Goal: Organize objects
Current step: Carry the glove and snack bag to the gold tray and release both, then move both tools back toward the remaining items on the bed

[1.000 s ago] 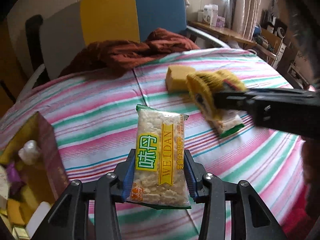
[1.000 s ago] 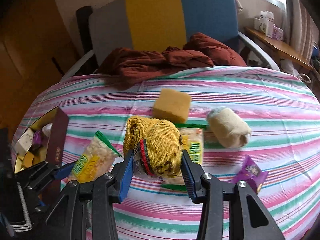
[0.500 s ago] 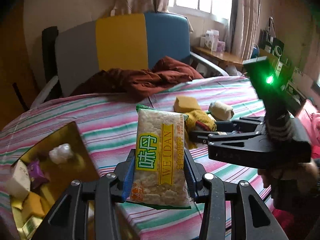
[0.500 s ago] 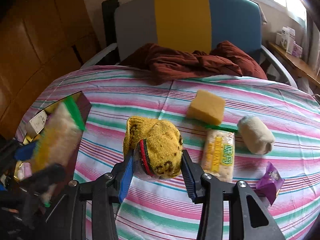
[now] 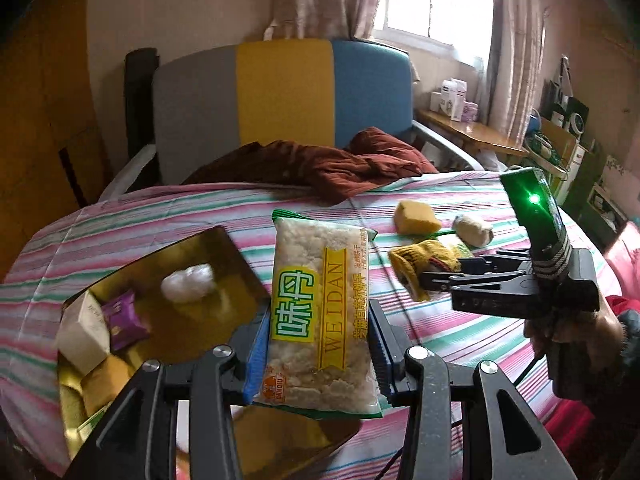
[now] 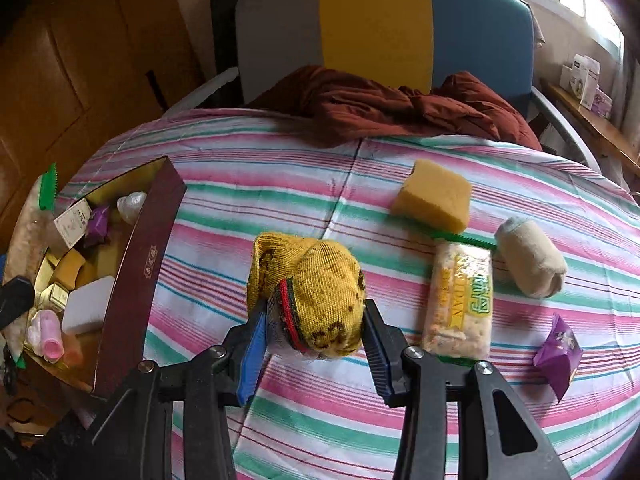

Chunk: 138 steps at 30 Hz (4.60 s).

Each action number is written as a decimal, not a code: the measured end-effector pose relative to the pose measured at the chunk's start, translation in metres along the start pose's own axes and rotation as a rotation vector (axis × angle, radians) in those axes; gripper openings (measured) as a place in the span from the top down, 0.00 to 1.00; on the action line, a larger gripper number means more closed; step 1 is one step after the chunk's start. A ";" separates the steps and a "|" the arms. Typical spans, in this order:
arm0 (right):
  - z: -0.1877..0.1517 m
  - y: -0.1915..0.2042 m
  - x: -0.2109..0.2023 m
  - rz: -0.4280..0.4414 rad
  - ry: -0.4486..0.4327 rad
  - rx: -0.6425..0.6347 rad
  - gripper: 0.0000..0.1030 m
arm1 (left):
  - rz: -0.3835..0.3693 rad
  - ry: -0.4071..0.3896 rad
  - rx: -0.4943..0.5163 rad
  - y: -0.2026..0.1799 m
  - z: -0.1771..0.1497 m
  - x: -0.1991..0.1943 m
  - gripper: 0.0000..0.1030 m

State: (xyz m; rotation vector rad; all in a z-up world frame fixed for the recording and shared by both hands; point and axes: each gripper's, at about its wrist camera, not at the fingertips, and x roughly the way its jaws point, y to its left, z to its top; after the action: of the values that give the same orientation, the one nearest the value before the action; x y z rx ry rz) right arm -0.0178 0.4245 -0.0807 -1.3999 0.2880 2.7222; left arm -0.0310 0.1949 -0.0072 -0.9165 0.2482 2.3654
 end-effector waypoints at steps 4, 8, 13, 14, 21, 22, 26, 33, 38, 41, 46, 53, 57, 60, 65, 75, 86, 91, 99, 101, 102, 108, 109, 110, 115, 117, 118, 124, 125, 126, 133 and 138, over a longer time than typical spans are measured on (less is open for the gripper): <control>0.000 0.004 -0.001 0.010 0.006 0.011 0.57 | 0.023 0.005 -0.024 0.017 -0.008 -0.005 0.56; -0.001 0.012 -0.004 0.023 0.004 0.015 0.56 | 0.046 0.016 -0.056 0.035 -0.017 -0.008 0.56; -0.003 0.029 -0.007 0.043 0.009 0.013 0.56 | 0.064 0.032 -0.094 0.053 -0.028 -0.009 0.56; -0.003 0.034 -0.008 0.053 0.008 0.013 0.56 | 0.067 0.035 -0.101 0.057 -0.030 -0.009 0.56; -0.005 0.064 -0.019 0.123 -0.011 0.022 0.56 | 0.070 0.063 -0.155 0.078 -0.044 -0.009 0.56; -0.005 0.069 -0.020 0.135 -0.015 0.025 0.56 | 0.069 0.066 -0.165 0.082 -0.046 -0.009 0.56; -0.005 0.093 -0.027 0.194 -0.030 0.018 0.56 | 0.085 0.066 -0.214 0.104 -0.053 -0.016 0.56; 0.001 0.144 -0.028 0.281 -0.041 -0.058 0.56 | 0.115 0.033 -0.331 0.156 -0.066 -0.045 0.56; 0.006 0.169 -0.019 0.306 -0.021 -0.095 0.56 | 0.118 0.037 -0.416 0.181 -0.076 -0.050 0.56; 0.010 0.179 -0.015 0.309 -0.016 -0.104 0.56 | 0.110 0.041 -0.423 0.183 -0.077 -0.048 0.56; 0.016 0.189 -0.007 0.288 -0.003 -0.109 0.56 | 0.073 0.060 -0.413 0.176 -0.078 -0.038 0.56; 0.020 0.191 0.000 0.286 0.014 -0.102 0.56 | 0.048 0.087 -0.400 0.167 -0.080 -0.026 0.56; 0.022 0.195 0.005 0.286 0.023 -0.111 0.56 | 0.047 0.092 -0.403 0.166 -0.080 -0.022 0.56; 0.023 0.195 0.006 0.289 0.026 -0.111 0.56 | 0.045 0.095 -0.409 0.167 -0.080 -0.021 0.56; 0.015 0.197 0.005 0.305 0.051 -0.134 0.56 | 0.052 0.102 -0.415 0.170 -0.081 -0.019 0.56; -0.019 0.207 0.006 0.347 0.163 -0.212 0.56 | 0.049 0.092 -0.385 0.168 -0.065 -0.010 0.56; -0.044 0.241 0.017 0.453 0.226 -0.303 0.38 | 0.057 0.017 -0.397 0.180 -0.028 0.004 0.28; -0.040 0.228 0.011 0.472 0.192 -0.253 0.38 | 0.095 0.016 -0.393 0.184 -0.033 -0.003 0.28; -0.032 0.220 -0.004 0.440 0.130 -0.219 0.38 | 0.156 0.022 -0.368 0.176 -0.049 -0.021 0.25; -0.031 0.219 -0.006 0.409 0.109 -0.214 0.38 | 0.167 0.009 -0.351 0.172 -0.050 -0.027 0.24; -0.030 0.219 -0.008 0.385 0.094 -0.214 0.38 | 0.175 0.000 -0.339 0.168 -0.049 -0.030 0.23; -0.028 0.219 -0.015 0.164 0.003 -0.253 0.38 | 0.203 -0.035 -0.289 0.155 -0.049 -0.044 0.22; -0.028 0.218 -0.016 0.151 -0.005 -0.251 0.38 | 0.206 -0.038 -0.282 0.153 -0.048 -0.045 0.22; -0.028 0.216 -0.016 0.149 -0.012 -0.242 0.38 | 0.209 -0.042 -0.276 0.151 -0.049 -0.046 0.22; -0.025 0.202 -0.026 0.139 -0.075 -0.172 0.38 | 0.215 -0.050 -0.253 0.144 -0.050 -0.050 0.21; -0.023 0.198 -0.032 0.125 -0.107 -0.152 0.38 | 0.221 -0.054 -0.241 0.141 -0.050 -0.051 0.21; -0.022 0.195 -0.034 0.127 -0.119 -0.142 0.38 | 0.223 -0.056 -0.236 0.139 -0.050 -0.052 0.21; -0.020 0.188 -0.047 0.110 -0.189 -0.131 0.38 | 0.230 -0.074 -0.198 0.129 -0.048 -0.057 0.21; -0.019 0.187 -0.049 0.102 -0.197 -0.134 0.38 | 0.232 -0.080 -0.186 0.126 -0.047 -0.058 0.21; -0.019 0.186 -0.051 0.089 -0.204 -0.139 0.38 | 0.232 -0.083 -0.180 0.124 -0.046 -0.059 0.20; -0.018 0.171 -0.043 0.058 -0.144 -0.114 0.38 | 0.219 -0.096 -0.138 0.110 -0.042 -0.062 0.18; -0.021 0.162 -0.042 0.041 -0.132 -0.110 0.38 | 0.204 -0.097 -0.107 0.097 -0.039 -0.063 0.18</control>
State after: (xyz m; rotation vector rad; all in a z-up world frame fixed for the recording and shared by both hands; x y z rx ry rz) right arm 0.0006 0.2625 -0.0367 -1.2433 0.1631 2.8879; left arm -0.0287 0.0730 0.0022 -0.8570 0.1855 2.6253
